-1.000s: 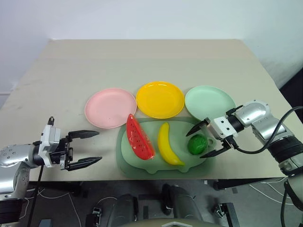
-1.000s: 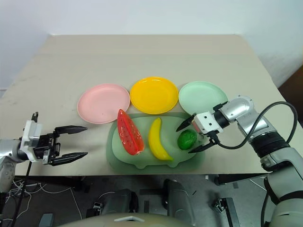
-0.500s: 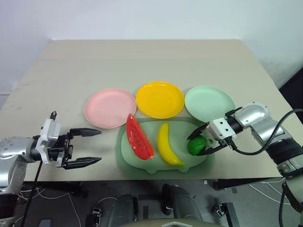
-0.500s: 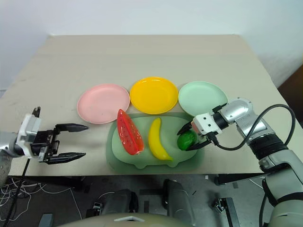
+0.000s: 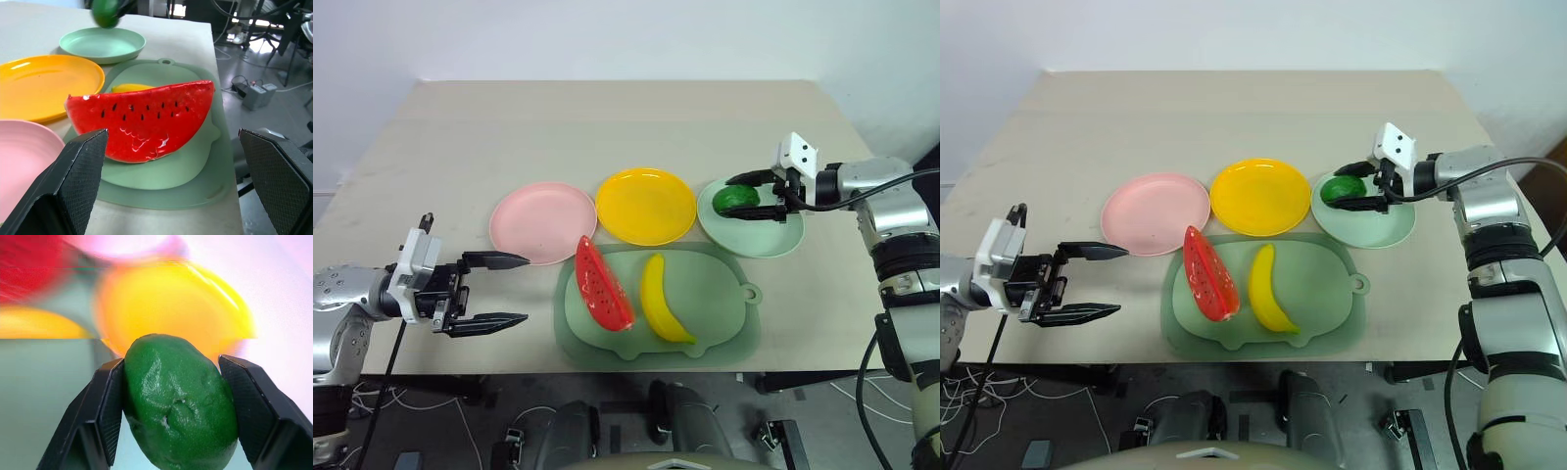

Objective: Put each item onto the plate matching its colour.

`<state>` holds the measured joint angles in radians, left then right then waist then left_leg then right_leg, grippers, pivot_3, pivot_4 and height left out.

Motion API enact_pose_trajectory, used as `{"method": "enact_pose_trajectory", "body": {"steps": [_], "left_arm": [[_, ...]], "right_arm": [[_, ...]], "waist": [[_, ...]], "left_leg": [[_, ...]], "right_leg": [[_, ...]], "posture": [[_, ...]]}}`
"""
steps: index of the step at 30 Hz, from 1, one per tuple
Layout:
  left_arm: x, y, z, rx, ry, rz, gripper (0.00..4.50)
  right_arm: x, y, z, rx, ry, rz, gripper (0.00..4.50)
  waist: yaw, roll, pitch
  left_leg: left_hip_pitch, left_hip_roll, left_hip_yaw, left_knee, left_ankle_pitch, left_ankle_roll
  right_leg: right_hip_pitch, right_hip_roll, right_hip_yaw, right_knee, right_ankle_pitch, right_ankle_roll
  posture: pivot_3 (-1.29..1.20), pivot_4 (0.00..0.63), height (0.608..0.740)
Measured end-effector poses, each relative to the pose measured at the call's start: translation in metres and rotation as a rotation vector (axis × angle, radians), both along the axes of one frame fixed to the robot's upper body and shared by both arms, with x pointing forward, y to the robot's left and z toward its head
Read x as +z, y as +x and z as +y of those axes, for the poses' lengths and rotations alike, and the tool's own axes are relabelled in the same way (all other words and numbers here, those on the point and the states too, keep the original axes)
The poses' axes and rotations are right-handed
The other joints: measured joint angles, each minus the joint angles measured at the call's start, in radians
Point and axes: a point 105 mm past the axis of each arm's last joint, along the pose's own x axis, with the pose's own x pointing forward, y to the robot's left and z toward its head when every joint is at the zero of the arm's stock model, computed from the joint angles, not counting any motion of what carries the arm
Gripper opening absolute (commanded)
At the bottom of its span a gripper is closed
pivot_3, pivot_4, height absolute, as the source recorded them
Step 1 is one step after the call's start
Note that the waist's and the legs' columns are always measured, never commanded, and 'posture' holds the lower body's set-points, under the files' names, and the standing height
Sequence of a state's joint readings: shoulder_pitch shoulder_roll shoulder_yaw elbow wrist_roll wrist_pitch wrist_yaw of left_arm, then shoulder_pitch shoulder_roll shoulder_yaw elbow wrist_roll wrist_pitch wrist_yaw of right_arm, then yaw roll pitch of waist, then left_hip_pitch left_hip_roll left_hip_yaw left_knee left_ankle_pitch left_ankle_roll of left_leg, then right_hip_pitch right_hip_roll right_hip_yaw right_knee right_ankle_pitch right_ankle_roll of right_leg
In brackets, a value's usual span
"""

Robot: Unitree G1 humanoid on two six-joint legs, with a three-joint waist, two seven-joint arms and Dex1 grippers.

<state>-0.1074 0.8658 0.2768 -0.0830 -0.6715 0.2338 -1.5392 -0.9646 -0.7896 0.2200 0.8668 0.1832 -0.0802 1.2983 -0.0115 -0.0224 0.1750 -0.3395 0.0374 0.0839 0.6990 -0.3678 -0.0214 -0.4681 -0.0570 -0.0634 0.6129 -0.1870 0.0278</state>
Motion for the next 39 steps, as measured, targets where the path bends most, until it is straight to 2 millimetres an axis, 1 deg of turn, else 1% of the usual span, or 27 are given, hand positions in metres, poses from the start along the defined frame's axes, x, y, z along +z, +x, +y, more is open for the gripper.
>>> {"method": "enact_pose_trajectory", "body": {"steps": [2,5,8,12,14,15,17,18,24,26,28,33,35,39], "left_arm": [[0.002,0.0,-0.001,-0.009,0.0,-0.006,4.5],[0.003,0.001,-0.003,-0.02,0.0,-0.008,4.5],[0.003,0.001,-0.003,-0.024,0.001,-0.01,4.5],[0.003,0.001,-0.003,-0.025,0.0,-0.008,4.5],[0.003,0.001,-0.003,-0.027,-0.001,-0.003,4.5],[0.003,0.001,-0.003,-0.028,-0.001,-0.001,4.5],[0.004,0.002,-0.004,-0.034,-0.001,-0.004,4.5],[0.004,0.002,-0.004,-0.037,0.0,-0.003,4.5],[0.005,0.003,-0.005,-0.039,-0.003,-0.004,4.5],[0.004,0.004,-0.005,-0.04,-0.006,0.002,4.5],[0.003,0.004,-0.005,-0.04,-0.009,0.006,4.5],[0.003,0.005,-0.005,-0.043,-0.007,0.005,4.5],[0.003,0.005,-0.005,-0.043,-0.007,0.005,4.5],[0.003,0.005,-0.005,-0.043,-0.006,0.005,4.5]], "right_arm": [[-0.018,0.006,-0.015,-0.103,-0.034,0.018,2.74],[-0.032,0.01,-0.026,-0.176,-0.052,0.035,2.74],[-0.036,0.011,-0.033,-0.216,-0.061,0.036,2.74],[-0.03,0.013,-0.036,-0.229,-0.056,0.023,2.74],[-0.028,0.013,-0.035,-0.223,-0.059,0.019,3.43],[-0.028,0.013,-0.035,-0.217,-0.06,0.02,3.63],[-0.028,0.012,-0.034,-0.207,-0.064,0.022,4.32],[-0.027,0.012,-0.034,-0.2,-0.064,0.02,4.45],[-0.018,0.009,-0.026,-0.127,-0.064,0.011,4.45],[-0.011,0.007,-0.021,-0.083,-0.071,-0.002,4.45],[-0.003,0.003,-0.011,-0.008,-0.085,-0.018,4.45],[0.023,-0.015,0.027,0.251,-0.106,-0.092,4.45],[0.025,-0.027,0.043,0.348,-0.1,-0.097,4.45],[0.019,-0.05,0.071,0.528,-0.118,-0.08,4.45]], "waist": [[-0.002,0.0,0.0],[-0.008,0.001,0.0],[-0.009,0.002,0.001],[-0.008,0.002,0.001],[-0.007,0.002,0.001],[-0.007,0.002,0.001],[-0.006,0.002,0.001],[-0.006,0.002,0.001],[-0.006,0.002,0.001],[-0.007,0.002,0.001],[-0.007,0.003,0.002],[-0.004,0.003,0.002],[-0.003,0.003,0.002],[0.0,0.003,0.002]], "left_leg": [[0.0,0.0,0.0,0.0,0.0,0.0],[0.001,0.0,0.001,0.0,0.0,0.0],[0.001,0.0,0.001,0.0,0.0,0.0],[0.001,0.001,0.001,0.0,0.0,0.0],[0.001,0.001,0.0,0.0,0.0,0.0],[0.001,0.001,0.0,0.0,0.0,0.0],[0.001,0.001,0.001,0.0,0.0,0.0],[0.001,0.001,0.001,0.0,0.0,0.0],[0.001,0.001,0.0,0.0,0.0,0.0],[0.001,0.001,0.0,0.0,0.0,0.0],[0.001,0.001,0.0,0.0,0.0,0.0],[0.001,0.001,0.0,0.0,0.0,0.0],[0.001,0.001,0.0,0.0,0.0,0.0],[0.001,0.001,0.0,0.0,0.0,0.0]], "right_leg": [[0.0,0.0,0.0,0.0,0.0,0.0],[0.0,0.0,0.001,0.0,0.0,0.0],[0.0,0.001,0.001,0.0,0.0,0.0],[0.0,0.001,0.001,0.0,0.0,0.0],[0.0,0.001,0.001,0.0,0.0,0.0],[0.0,0.001,0.001,0.0,0.0,0.0],[0.0,0.001,0.001,0.0,0.0,0.0],[0.0,0.0,0.001,0.0,0.0,0.0],[0.0,0.0,0.001,0.001,0.0,0.0],[0.0,0.001,0.001,0.001,0.0,0.0],[0.0,0.001,0.001,0.001,0.0,0.0],[0.0,0.001,0.001,0.001,0.0,0.0],[0.0,0.001,0.001,0.001,0.0,0.0],[0.0,0.0,0.001,0.001,0.0,0.0]], "posture": [[0.0,0.15,0.736],[0.0,0.15,0.736],[0.0,0.15,0.736],[0.0,0.15,0.736],[0.0,0.15,0.736],[0.0,0.15,0.736],[0.0,0.15,0.736],[0.0,0.15,0.736],[0.0,0.15,0.736],[0.0,0.15,0.736],[0.0,0.15,0.736],[0.0,0.15,0.736],[0.0,0.15,0.736],[0.0,0.15,0.736]]}}
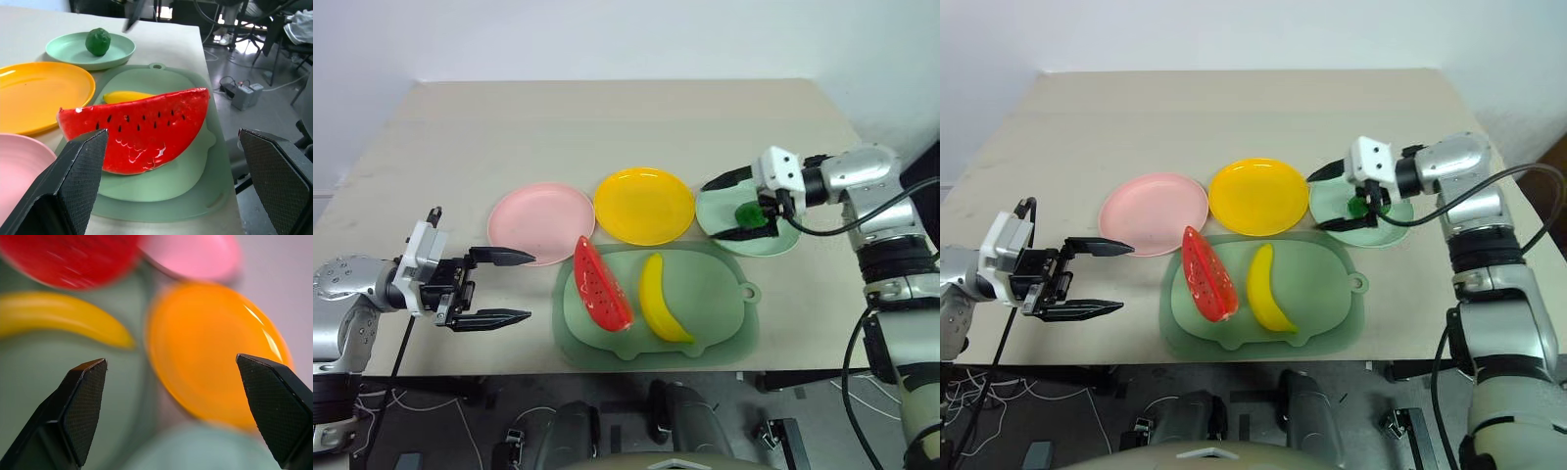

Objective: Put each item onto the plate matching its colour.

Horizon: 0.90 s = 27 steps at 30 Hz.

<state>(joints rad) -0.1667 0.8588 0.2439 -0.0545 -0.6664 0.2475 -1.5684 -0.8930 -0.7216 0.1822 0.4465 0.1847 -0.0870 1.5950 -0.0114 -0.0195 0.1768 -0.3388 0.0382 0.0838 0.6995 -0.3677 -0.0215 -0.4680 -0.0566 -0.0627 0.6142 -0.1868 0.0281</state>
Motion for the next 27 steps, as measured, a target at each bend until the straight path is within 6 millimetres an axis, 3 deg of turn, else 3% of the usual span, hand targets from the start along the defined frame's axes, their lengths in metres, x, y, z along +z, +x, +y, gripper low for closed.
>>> {"method": "enact_pose_trajectory", "body": {"steps": [5,13,27], "left_arm": [[0.001,0.001,0.0,-0.001,0.0,-0.004,4.5],[0.001,0.001,0.0,0.005,-0.001,-0.005,4.5],[-0.001,0.001,-0.001,0.023,-0.008,0.003,4.5]], "right_arm": [[-0.003,-0.018,0.023,0.143,-0.049,-0.006,4.45],[-0.032,-0.048,0.053,0.397,-0.177,-0.003,4.45],[-0.052,-0.056,0.082,0.585,-0.255,-0.023,4.45]], "waist": [[-0.001,0.0,0.0],[-0.002,0.0,0.0],[-0.001,0.0,0.0]], "left_leg": [[0.0,0.0,0.0,0.0,0.0,0.0],[0.0,0.0,0.0,0.0,0.0,0.0],[0.0,0.0,0.0,0.0,0.0,0.0]], "right_leg": [[0.0,0.0,0.0,0.0,0.0,0.0],[0.0,0.0,0.0,0.0,0.0,0.0],[0.0,0.0,-0.001,0.0,0.0,0.0]], "posture": [[0.0,0.15,0.736],[0.0,0.15,0.736],[0.0,0.15,0.736]]}}
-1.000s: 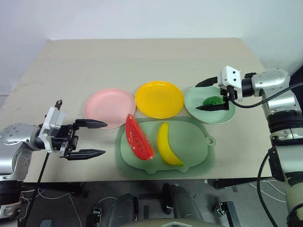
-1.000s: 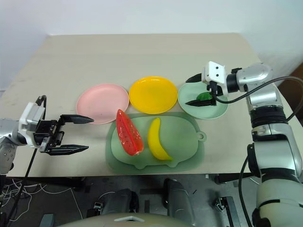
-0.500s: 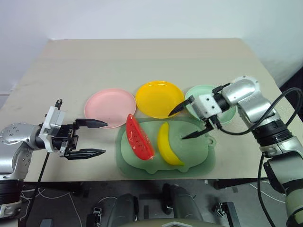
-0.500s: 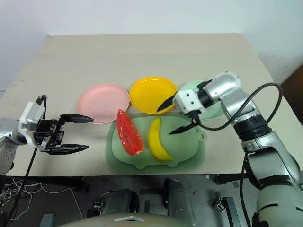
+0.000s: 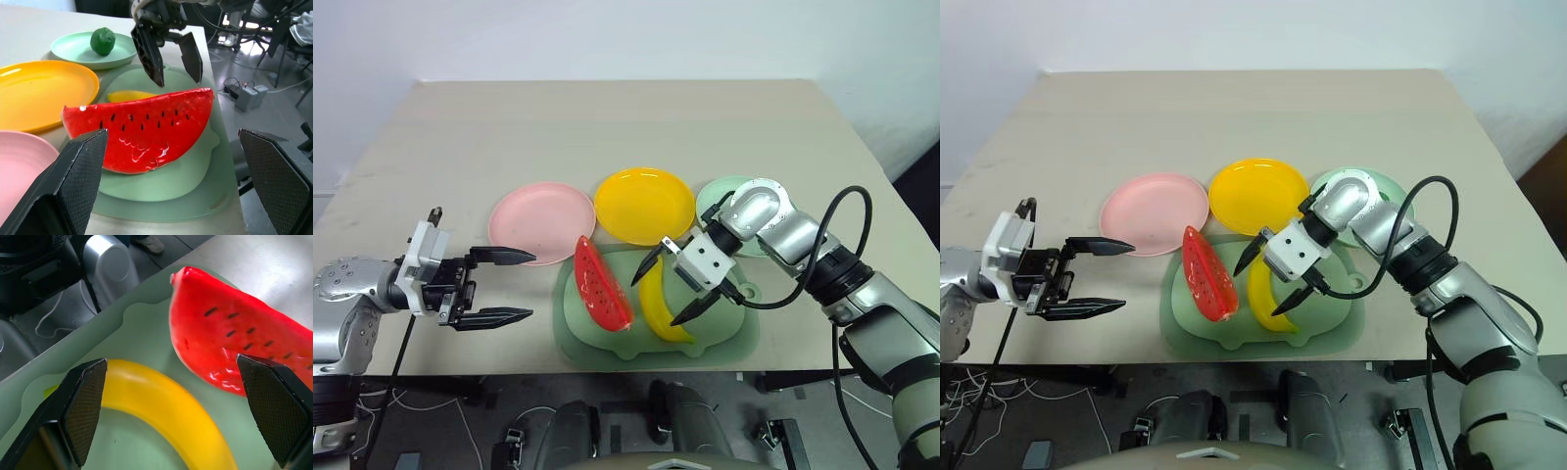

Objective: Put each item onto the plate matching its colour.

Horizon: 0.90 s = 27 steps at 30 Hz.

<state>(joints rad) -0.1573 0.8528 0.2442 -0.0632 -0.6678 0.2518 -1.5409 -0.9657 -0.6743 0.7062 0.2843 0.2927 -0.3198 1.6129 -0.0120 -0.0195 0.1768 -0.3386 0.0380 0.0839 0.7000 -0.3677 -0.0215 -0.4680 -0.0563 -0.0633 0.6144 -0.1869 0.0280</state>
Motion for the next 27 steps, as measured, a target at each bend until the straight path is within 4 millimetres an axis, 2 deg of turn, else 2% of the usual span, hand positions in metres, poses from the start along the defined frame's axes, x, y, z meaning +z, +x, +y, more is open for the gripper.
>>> {"method": "enact_pose_trajectory", "body": {"steps": [6,10,18,25,27], "left_arm": [[0.001,-0.001,-0.002,-0.002,0.002,-0.005,4.5],[0.0,-0.001,-0.002,0.005,-0.001,-0.003,4.5],[0.0,-0.002,-0.003,0.01,-0.007,-0.005,4.5],[0.001,-0.002,-0.003,0.018,-0.011,-0.007,4.5],[0.001,-0.002,-0.003,0.019,-0.011,-0.007,4.5]], "right_arm": [[-0.016,0.006,0.0,0.024,-0.057,-0.01,4.45],[-0.013,0.014,0.002,0.029,-0.061,-0.051,4.45],[-0.029,0.026,0.006,0.037,-0.102,-0.08,4.45],[-0.031,0.034,0.012,0.05,-0.11,-0.121,4.45],[-0.031,0.036,0.011,0.042,-0.106,-0.124,4.09]], "waist": [[-0.001,0.0,0.0],[-0.003,0.0,0.0],[-0.002,0.0,0.0],[-0.004,0.0,0.0],[-0.003,0.0,0.0]], "left_leg": [[0.0,0.0,0.0,0.0,0.0,0.0],[0.0,0.0,0.0,0.0,0.0,0.0],[0.0,0.001,0.0,0.0,0.0,0.0],[0.0,0.001,0.0,0.0,0.0,0.0],[0.001,0.001,0.0,0.0,0.001,-0.001]], "right_leg": [[0.0,0.0,0.0,0.0,0.0,0.0],[0.0,0.0,0.0,0.0,0.0,0.0],[0.0,0.0,0.0,0.0,0.0,0.0],[0.0,0.0,0.0,0.0,0.0,0.0],[0.0,0.0,0.0,0.0,0.0,0.0]], "posture": [[0.0,0.15,0.736],[0.0,0.15,0.736],[0.0,0.15,0.736],[0.0,0.15,0.736],[0.0,0.15,0.736]]}}
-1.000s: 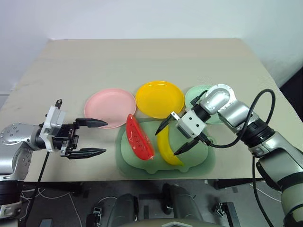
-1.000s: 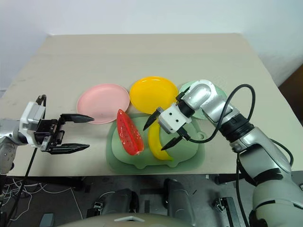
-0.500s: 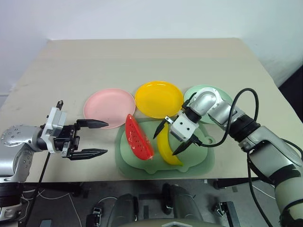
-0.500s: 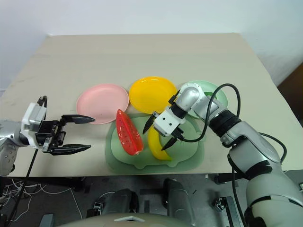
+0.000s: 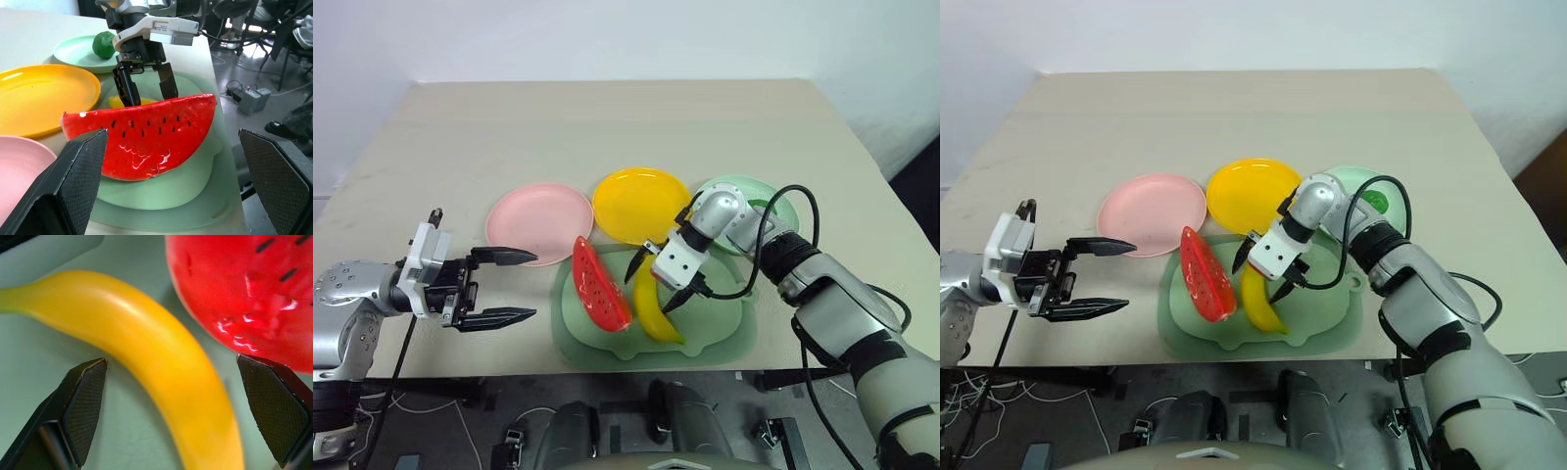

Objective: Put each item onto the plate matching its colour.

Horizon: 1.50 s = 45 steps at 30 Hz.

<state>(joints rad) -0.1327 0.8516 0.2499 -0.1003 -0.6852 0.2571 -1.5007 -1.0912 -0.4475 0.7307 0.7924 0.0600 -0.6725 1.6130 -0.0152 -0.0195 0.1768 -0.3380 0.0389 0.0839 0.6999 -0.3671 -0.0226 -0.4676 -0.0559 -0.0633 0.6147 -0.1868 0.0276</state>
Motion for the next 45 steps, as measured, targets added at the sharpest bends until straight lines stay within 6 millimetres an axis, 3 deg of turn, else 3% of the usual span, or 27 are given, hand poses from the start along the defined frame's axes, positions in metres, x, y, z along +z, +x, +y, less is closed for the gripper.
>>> {"method": "enact_pose_trajectory", "body": {"steps": [2,8,9,18,25,32,35,40,45], "left_arm": [[0.0,0.0,0.0,0.002,0.0,-0.001,4.5],[0.0,0.001,0.0,0.006,-0.001,-0.002,4.5],[0.0,0.001,0.0,0.007,-0.001,-0.002,4.5],[0.004,0.003,-0.001,0.005,-0.002,-0.019,4.5],[0.005,0.003,-0.001,0.003,-0.002,-0.022,4.5],[0.007,0.005,-0.003,-0.005,-0.007,-0.031,4.5],[0.006,0.005,-0.002,-0.003,-0.01,-0.025,4.5],[0.005,0.006,-0.003,-0.006,-0.017,-0.02,4.5],[0.004,0.006,-0.004,-0.008,-0.017,-0.018,4.5]], "right_arm": [[-0.001,0.002,-0.001,0.0,-0.002,-0.009,3.64],[-0.002,0.004,-0.002,0.002,-0.014,-0.027,1.63],[-0.002,0.004,-0.002,0.005,-0.014,-0.029,1.5],[-0.003,0.0,-0.009,0.018,-0.006,-0.046,1.49],[0.002,-0.021,-0.03,0.028,-0.014,0.041,1.49],[0.062,-0.039,-0.013,-0.008,0.196,0.225,1.49],[0.085,-0.028,-0.004,-0.067,0.28,0.255,1.49],[0.109,0.02,0.002,-0.297,0.421,0.239,1.49],[0.108,0.075,-0.007,-0.655,0.507,0.156,1.49]], "waist": [[0.0,0.0,0.0],[-0.001,0.0,0.0],[-0.001,0.0,0.0],[0.003,0.0,0.0],[0.003,0.001,0.0],[-0.001,0.001,0.001],[0.003,0.001,0.001],[0.003,0.001,0.001],[0.001,0.001,0.001]], "left_leg": [[0.0,0.0,0.0,0.0,0.0,0.0],[0.0,0.0,0.0,0.0,0.0,0.0],[0.0,0.0,0.0,0.0,0.0,-0.001],[0.0,0.0,0.0,0.0,0.001,-0.002],[-0.001,-0.002,-0.001,0.0,0.0,-0.001],[0.0,0.002,-0.001,0.0,0.0,0.0],[0.0,0.002,0.0,0.0,0.0,0.0],[-0.002,0.002,0.0,0.0,0.0,0.0],[-0.002,0.002,0.001,0.0,0.0,0.0]], "right_leg": [[0.0,0.0,0.0,0.0,0.0,0.0],[0.0,0.0,0.0,0.0,0.0,0.0],[0.0,0.0,0.0,0.0,0.0,0.0],[0.0,0.0,0.0,0.0,0.0,0.0],[0.0,-0.002,0.0,0.0,0.0,0.0],[-0.001,0.001,-0.001,0.0,0.0,0.0],[0.0,0.001,-0.001,0.0,0.0,-0.001],[-0.001,0.001,-0.001,0.0,0.0,-0.001],[-0.001,0.0,-0.001,-0.001,0.0,-0.001]], "posture": [[0.0,0.15,0.736],[0.0,0.15,0.736],[0.0,0.15,0.736],[0.0,0.15,0.736],[0.0,0.15,0.736],[0.0,0.15,0.736],[0.0,0.15,0.736],[0.0,0.15,0.736],[0.0,0.15,0.736]]}}
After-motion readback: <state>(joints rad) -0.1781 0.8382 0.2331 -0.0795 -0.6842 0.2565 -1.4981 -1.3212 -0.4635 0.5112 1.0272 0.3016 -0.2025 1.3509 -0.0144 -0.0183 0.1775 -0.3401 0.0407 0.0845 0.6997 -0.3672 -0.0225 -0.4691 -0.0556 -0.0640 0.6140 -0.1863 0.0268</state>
